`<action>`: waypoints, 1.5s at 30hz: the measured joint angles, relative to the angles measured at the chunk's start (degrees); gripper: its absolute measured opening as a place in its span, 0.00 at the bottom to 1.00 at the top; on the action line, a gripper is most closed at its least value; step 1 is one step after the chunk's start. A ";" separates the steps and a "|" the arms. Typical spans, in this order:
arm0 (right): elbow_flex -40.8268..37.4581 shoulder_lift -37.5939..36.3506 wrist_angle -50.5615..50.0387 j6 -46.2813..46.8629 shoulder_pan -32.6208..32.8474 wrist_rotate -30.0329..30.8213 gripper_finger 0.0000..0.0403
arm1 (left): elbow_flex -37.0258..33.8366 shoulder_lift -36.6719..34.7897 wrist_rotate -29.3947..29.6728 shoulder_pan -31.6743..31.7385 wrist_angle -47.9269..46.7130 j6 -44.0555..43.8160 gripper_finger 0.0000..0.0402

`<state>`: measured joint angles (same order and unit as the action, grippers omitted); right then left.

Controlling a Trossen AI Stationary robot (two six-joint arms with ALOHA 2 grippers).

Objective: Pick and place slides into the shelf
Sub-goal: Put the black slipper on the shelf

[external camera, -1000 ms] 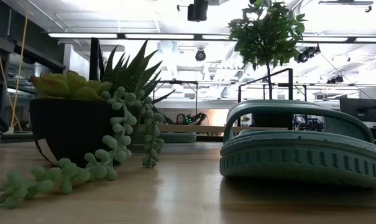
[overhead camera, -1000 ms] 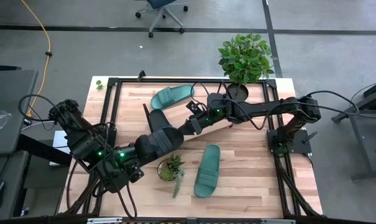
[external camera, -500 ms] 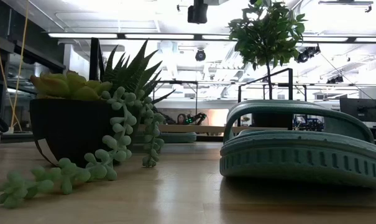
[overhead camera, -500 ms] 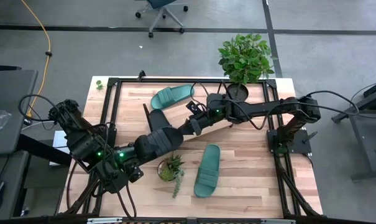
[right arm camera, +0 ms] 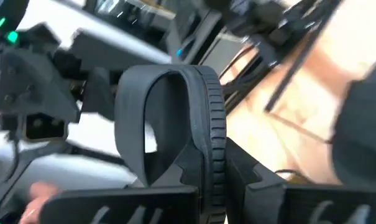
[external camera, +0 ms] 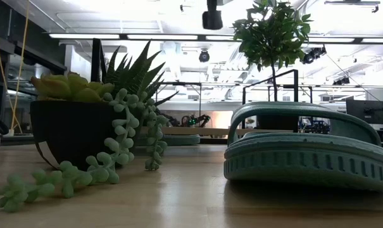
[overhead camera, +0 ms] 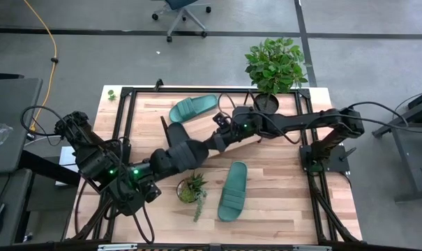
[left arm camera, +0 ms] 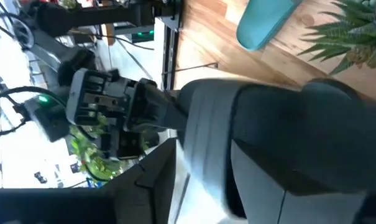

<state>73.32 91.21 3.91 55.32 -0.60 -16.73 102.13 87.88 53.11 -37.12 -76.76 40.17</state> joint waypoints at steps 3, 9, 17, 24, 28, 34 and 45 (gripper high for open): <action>-0.02 -1.72 -2.07 -0.49 -0.06 4.86 0.01 | 0.00 0.00 0.01 0.03 -2.08 -2.33 0.37; -0.02 -5.69 -6.04 -0.35 0.82 14.39 0.01 | 0.00 -0.12 -0.03 0.02 -5.44 -6.07 0.36; -0.02 -9.89 -13.41 -0.80 5.81 31.98 0.01 | 0.00 -2.49 0.52 0.02 -7.88 -12.59 0.32; -0.02 -10.97 -15.78 2.97 12.26 48.68 0.01 | 0.00 -7.50 3.95 0.04 -7.70 -20.10 0.27; -0.02 -10.80 -17.67 7.51 16.75 61.91 0.01 | 0.00 -10.23 4.57 0.04 -7.38 -23.96 0.25; -0.02 -8.82 -19.33 15.47 21.97 77.89 0.01 | 0.00 -12.68 5.04 0.02 -7.18 -28.70 0.22; -0.02 -0.50 -18.98 33.03 25.63 94.72 0.01 | 0.00 -13.16 8.47 0.00 -6.87 -31.11 0.21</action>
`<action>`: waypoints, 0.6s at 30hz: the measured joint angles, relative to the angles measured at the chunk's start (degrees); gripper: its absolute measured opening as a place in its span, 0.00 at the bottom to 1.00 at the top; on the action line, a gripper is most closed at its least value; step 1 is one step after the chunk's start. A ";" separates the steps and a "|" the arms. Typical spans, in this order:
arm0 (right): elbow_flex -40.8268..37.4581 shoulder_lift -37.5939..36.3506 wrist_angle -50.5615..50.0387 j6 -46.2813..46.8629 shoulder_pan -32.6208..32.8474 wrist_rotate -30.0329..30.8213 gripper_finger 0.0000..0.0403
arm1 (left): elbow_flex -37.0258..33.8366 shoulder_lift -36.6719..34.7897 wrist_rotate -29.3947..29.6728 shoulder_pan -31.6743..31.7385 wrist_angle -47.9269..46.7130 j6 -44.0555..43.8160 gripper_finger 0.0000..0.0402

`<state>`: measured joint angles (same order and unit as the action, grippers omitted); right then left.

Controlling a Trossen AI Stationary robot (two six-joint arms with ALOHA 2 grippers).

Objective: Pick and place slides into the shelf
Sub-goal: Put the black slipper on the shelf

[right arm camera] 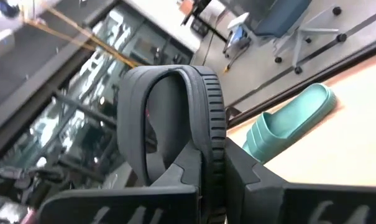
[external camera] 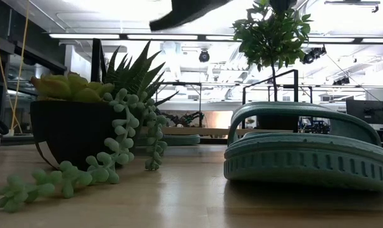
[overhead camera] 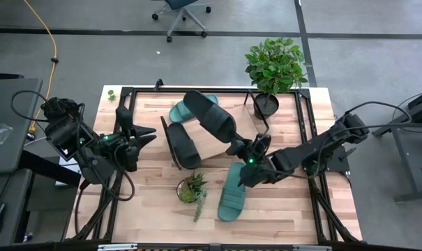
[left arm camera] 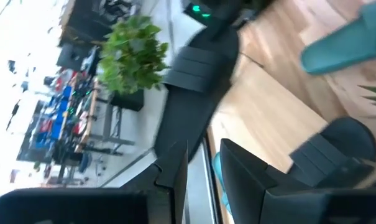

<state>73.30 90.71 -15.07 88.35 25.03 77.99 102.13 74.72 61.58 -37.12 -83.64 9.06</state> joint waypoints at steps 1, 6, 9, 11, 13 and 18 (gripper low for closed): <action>0.00 0.79 0.23 1.59 0.15 0.89 0.01 | 0.00 -0.12 0.88 0.00 0.00 -1.04 0.21; 0.00 4.97 3.34 5.86 0.14 3.23 0.01 | 0.00 -1.02 1.79 0.00 0.07 -4.36 0.21; 0.02 7.70 7.10 6.91 0.14 4.82 0.01 | 0.00 -1.60 1.71 0.00 0.09 -5.09 0.21; 0.02 9.30 9.59 7.20 0.13 5.64 0.01 | 0.00 -2.19 1.66 0.00 0.09 -5.45 0.21; 0.02 10.83 11.89 7.22 -0.01 6.21 0.01 | 0.00 -2.82 1.66 0.02 0.04 -7.03 0.21; 0.02 14.05 18.01 7.22 -0.29 7.28 0.01 | 0.00 -4.05 1.66 0.00 -0.02 -8.33 0.21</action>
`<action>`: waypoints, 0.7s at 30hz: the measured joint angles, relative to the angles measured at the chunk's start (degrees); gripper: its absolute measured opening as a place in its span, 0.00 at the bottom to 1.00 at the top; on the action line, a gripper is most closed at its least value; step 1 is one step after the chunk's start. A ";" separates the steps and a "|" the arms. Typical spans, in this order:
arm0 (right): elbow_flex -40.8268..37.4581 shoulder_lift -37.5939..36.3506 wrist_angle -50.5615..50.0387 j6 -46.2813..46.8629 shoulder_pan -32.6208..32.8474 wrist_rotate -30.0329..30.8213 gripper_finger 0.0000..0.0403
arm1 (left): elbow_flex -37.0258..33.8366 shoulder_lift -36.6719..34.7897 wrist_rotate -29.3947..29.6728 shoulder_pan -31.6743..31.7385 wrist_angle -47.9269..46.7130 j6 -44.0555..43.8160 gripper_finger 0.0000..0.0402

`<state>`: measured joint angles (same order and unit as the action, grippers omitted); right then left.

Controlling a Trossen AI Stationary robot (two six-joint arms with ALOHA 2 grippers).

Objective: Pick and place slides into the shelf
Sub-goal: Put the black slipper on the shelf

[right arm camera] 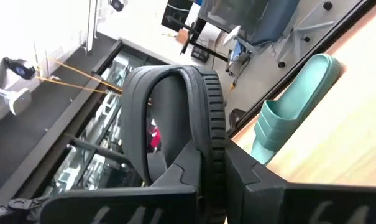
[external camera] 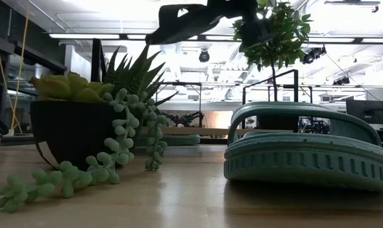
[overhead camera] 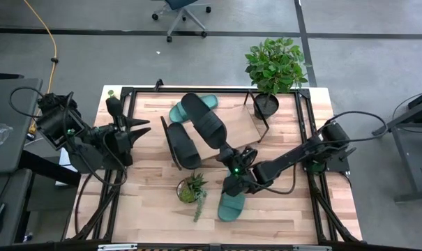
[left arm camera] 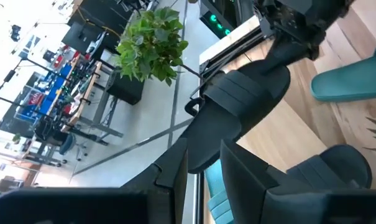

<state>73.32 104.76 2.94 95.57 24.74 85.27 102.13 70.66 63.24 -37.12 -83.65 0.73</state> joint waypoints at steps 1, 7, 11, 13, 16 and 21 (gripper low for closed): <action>0.00 0.57 1.14 0.01 -0.01 0.12 0.01 | 0.00 -0.15 0.00 0.00 -0.01 0.00 0.21; 0.00 2.92 5.56 0.61 0.06 0.40 0.01 | 0.00 -0.64 -1.36 0.00 -0.59 0.05 0.21; 0.00 3.99 5.55 3.11 0.04 0.85 0.01 | 0.00 -0.62 -2.10 0.00 -0.59 0.31 0.21; 0.00 4.41 5.53 4.09 0.04 0.93 0.01 | 0.00 -0.60 -2.71 0.00 -0.65 0.31 0.21; 0.00 4.84 5.51 5.16 0.06 0.90 0.01 | 0.00 -0.60 -2.81 0.00 -1.26 0.32 0.21; 0.00 4.86 4.83 5.82 -0.33 -0.03 0.01 | 0.00 -0.60 -2.81 0.00 -1.88 0.28 0.21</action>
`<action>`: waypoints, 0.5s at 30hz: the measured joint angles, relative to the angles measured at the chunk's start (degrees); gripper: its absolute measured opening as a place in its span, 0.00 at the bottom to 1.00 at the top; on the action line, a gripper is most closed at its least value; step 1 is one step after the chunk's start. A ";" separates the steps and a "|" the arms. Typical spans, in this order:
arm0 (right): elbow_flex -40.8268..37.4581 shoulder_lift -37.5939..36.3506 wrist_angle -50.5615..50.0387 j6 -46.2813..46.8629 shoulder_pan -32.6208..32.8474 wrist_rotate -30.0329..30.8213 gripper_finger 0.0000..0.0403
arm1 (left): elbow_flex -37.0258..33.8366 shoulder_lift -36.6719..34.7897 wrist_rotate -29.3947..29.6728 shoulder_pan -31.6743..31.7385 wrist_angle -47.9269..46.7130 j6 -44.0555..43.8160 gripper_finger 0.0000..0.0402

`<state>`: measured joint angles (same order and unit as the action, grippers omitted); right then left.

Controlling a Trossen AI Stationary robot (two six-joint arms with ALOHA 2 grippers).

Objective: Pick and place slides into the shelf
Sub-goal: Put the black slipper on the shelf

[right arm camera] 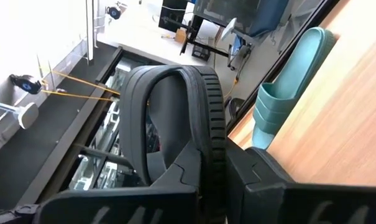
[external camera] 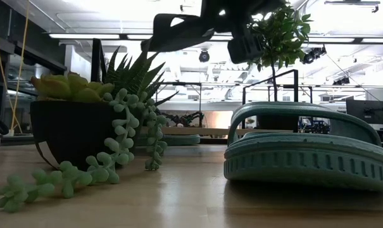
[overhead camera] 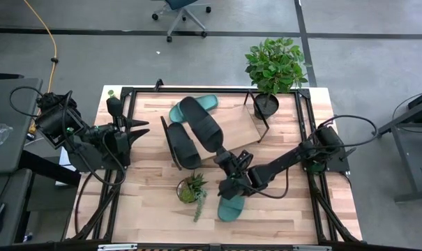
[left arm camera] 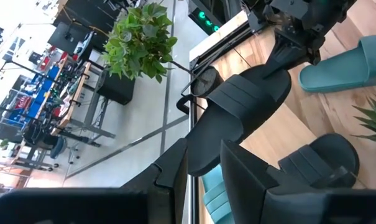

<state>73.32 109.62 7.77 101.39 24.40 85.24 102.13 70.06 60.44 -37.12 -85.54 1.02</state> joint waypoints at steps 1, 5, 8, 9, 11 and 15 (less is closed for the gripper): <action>0.00 0.00 -0.51 0.79 -0.02 -0.14 0.01 | 0.00 0.00 0.03 0.00 0.00 0.00 0.21; 0.02 0.00 -5.99 7.99 -0.40 -2.71 0.01 | 0.00 0.00 0.17 0.00 0.00 -0.02 0.21; 0.02 0.00 -9.03 13.08 -0.68 -3.91 0.01 | 0.00 0.00 0.22 0.00 0.00 -0.02 0.21; 0.02 0.00 -9.86 14.10 -0.78 -4.54 0.01 | 0.00 0.00 0.20 0.00 0.02 -0.02 0.21; 0.02 0.00 -10.80 15.83 -1.07 -6.16 0.01 | 0.00 0.00 0.20 0.00 0.02 -0.02 0.21; 0.02 0.00 -12.52 17.11 -1.85 -10.68 0.01 | 0.00 -0.07 -0.15 0.00 0.02 -0.04 0.21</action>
<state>73.34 109.62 -4.75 118.49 22.55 74.56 102.13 70.00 60.29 -37.12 -85.51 0.97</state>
